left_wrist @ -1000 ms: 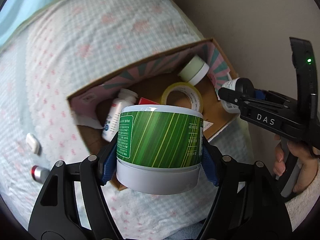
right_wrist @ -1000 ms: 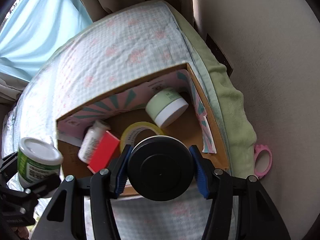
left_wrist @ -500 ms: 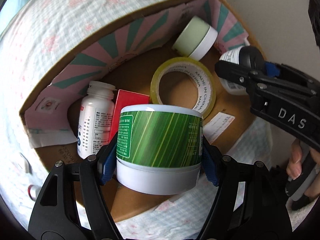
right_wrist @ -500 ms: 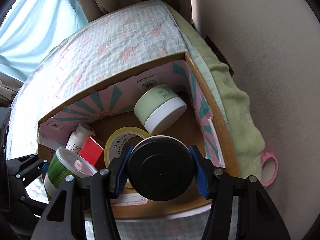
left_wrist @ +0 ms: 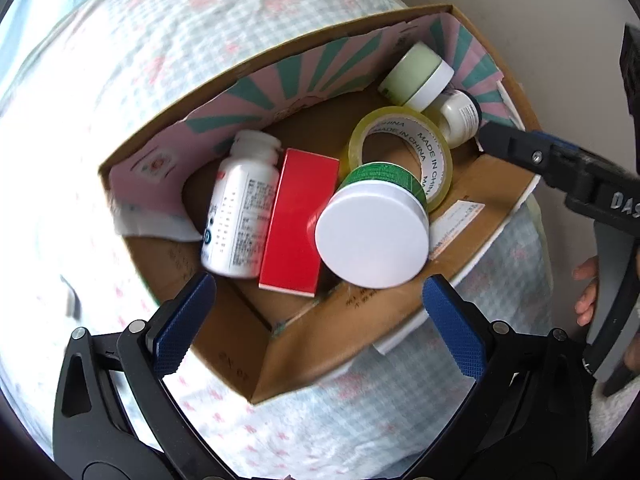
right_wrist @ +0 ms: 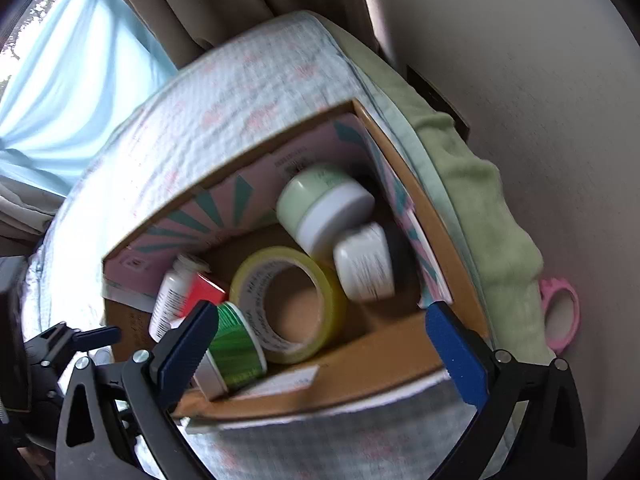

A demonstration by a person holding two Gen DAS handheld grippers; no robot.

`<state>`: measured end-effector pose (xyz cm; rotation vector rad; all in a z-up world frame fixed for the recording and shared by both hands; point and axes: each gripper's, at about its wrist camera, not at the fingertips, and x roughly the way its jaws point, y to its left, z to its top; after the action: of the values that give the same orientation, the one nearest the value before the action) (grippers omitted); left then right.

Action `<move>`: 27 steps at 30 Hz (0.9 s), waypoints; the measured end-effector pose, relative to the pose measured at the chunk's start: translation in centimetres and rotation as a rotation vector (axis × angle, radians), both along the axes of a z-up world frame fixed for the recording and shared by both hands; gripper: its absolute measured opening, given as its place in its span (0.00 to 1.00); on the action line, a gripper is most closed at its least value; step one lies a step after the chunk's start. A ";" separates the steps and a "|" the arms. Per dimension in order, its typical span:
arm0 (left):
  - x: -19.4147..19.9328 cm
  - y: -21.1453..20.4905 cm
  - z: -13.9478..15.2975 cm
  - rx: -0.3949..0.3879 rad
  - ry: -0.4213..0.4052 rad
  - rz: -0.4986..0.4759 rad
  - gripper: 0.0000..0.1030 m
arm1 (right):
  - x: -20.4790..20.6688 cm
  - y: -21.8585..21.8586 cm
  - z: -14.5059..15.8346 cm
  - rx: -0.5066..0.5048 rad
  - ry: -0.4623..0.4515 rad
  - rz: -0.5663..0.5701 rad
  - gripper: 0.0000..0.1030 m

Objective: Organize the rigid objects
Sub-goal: 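Open both tools to drop the jar and black lid into the box, then move both tools back over the red-silver cap and earbud case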

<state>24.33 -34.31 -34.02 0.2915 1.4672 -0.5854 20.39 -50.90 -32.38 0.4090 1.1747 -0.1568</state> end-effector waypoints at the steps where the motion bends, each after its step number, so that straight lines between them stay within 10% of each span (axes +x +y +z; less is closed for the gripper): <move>1: -0.2 0.2 0.2 0.000 -0.002 0.005 1.00 | -0.1 0.1 0.2 -0.008 0.004 0.004 1.00; 27: -4.9 11.4 12.3 0.024 -0.269 0.223 1.00 | -3.0 5.5 8.7 -0.181 -0.022 0.127 1.00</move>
<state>19.39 -22.93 -21.74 0.2121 1.2269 -0.3343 17.35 -45.40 -23.72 0.1766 1.1509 -0.1467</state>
